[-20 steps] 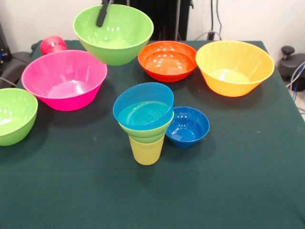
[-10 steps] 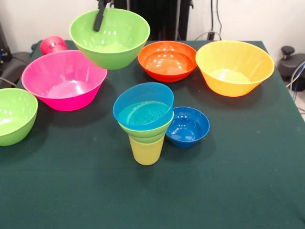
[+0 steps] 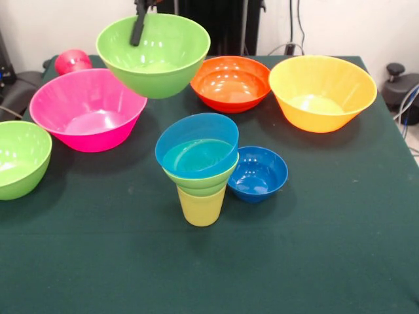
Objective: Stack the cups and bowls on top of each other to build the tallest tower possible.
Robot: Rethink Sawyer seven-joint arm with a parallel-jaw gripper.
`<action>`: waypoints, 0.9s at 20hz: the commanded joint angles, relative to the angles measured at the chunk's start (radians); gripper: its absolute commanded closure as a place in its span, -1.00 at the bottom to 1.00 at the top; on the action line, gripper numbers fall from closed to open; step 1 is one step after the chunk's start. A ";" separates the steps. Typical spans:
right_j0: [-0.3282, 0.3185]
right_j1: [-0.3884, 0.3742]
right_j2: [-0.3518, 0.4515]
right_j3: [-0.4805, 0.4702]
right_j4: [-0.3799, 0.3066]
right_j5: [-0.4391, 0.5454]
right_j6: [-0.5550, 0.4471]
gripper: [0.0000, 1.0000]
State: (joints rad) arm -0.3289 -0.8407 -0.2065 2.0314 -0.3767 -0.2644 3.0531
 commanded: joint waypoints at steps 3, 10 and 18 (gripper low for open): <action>-0.015 0.000 0.135 -0.064 0.001 0.142 -0.024 1.00; -0.033 0.000 0.160 -0.084 0.009 0.177 -0.032 1.00; -0.058 0.009 0.185 -0.120 0.015 0.206 -0.034 1.00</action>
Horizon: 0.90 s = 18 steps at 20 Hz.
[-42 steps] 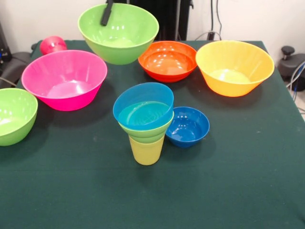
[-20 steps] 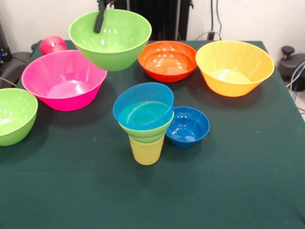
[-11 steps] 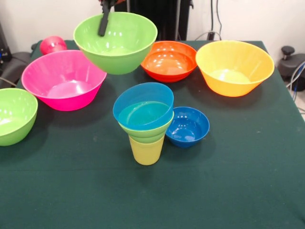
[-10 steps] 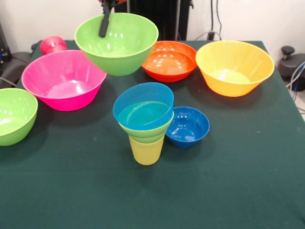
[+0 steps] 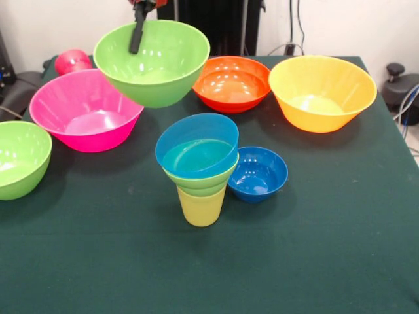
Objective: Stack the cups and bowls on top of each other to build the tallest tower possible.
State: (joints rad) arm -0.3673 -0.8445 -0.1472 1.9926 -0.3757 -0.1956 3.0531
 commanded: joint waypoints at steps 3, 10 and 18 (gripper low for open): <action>-0.036 0.008 0.142 -0.087 0.014 0.152 -0.038 1.00; -0.030 0.021 0.137 -0.127 0.041 0.179 -0.039 1.00; 0.033 0.066 0.100 -0.213 0.095 0.217 -0.024 1.00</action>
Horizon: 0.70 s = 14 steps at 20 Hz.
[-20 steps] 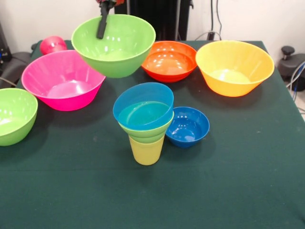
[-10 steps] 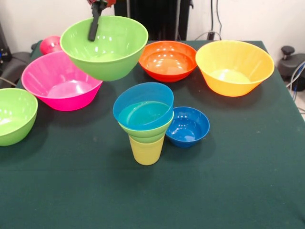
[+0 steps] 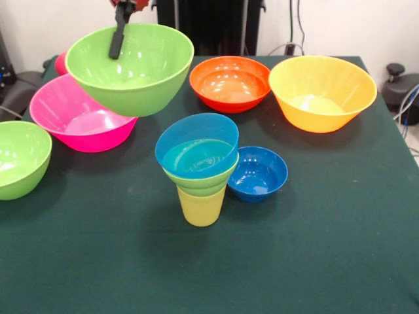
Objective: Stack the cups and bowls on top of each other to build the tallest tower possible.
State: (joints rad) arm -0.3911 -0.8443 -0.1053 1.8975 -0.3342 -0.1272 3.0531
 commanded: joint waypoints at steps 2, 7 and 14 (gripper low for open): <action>0.072 0.074 0.053 -0.136 0.065 0.158 -0.021 1.00; 0.093 0.090 0.043 -0.169 0.083 0.172 -0.017 1.00; 0.144 0.129 -0.005 -0.228 0.124 0.202 -0.004 1.00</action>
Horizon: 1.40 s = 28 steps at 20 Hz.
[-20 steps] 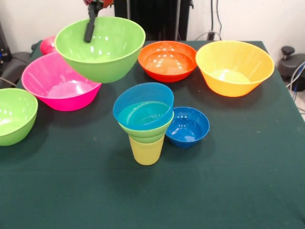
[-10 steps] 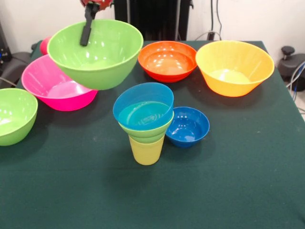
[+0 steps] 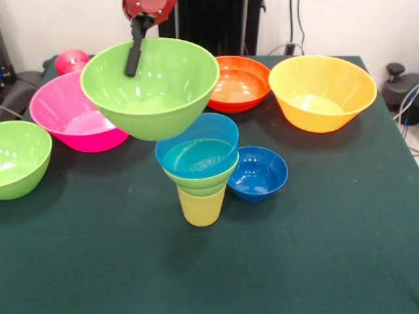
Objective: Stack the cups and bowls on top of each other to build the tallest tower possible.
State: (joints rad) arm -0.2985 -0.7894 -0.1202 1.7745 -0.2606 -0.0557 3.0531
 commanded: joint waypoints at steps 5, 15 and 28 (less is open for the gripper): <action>0.099 0.099 -0.033 -0.132 0.089 0.143 0.009 1.00; 0.126 0.107 -0.059 -0.099 0.104 0.082 0.017 1.00; 0.138 0.110 -0.071 -0.073 0.125 0.052 0.035 1.00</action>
State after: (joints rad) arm -0.1811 -0.7324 -0.2428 1.6977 -0.1579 -0.0295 3.0531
